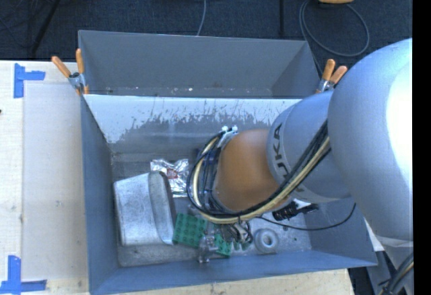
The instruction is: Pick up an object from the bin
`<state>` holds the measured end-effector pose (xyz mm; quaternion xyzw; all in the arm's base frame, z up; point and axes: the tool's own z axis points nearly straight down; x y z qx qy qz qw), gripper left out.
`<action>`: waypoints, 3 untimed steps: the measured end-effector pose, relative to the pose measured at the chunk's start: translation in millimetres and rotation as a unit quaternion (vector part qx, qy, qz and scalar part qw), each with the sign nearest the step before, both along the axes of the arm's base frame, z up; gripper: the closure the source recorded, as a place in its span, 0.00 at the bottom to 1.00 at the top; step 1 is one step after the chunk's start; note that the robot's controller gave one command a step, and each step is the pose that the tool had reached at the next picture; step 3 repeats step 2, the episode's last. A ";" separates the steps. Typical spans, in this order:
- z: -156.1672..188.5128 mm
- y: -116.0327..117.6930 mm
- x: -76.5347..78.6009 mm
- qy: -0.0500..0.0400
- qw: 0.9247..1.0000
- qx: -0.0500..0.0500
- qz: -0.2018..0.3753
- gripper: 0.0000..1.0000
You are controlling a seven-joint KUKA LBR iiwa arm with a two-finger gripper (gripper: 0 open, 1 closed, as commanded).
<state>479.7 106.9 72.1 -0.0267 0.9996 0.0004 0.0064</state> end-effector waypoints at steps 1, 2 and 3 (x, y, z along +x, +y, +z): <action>0.9 -1.7 0.2 0.000 1.000 0.000 -0.001 1.00; 164.1 -0.3 2.2 0.002 0.999 0.000 0.050 1.00; 164.1 -0.3 2.2 0.002 0.999 0.000 0.050 1.00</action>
Offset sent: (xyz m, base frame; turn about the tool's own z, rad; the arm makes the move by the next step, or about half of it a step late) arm 0.0000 0.0000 0.0000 0.0000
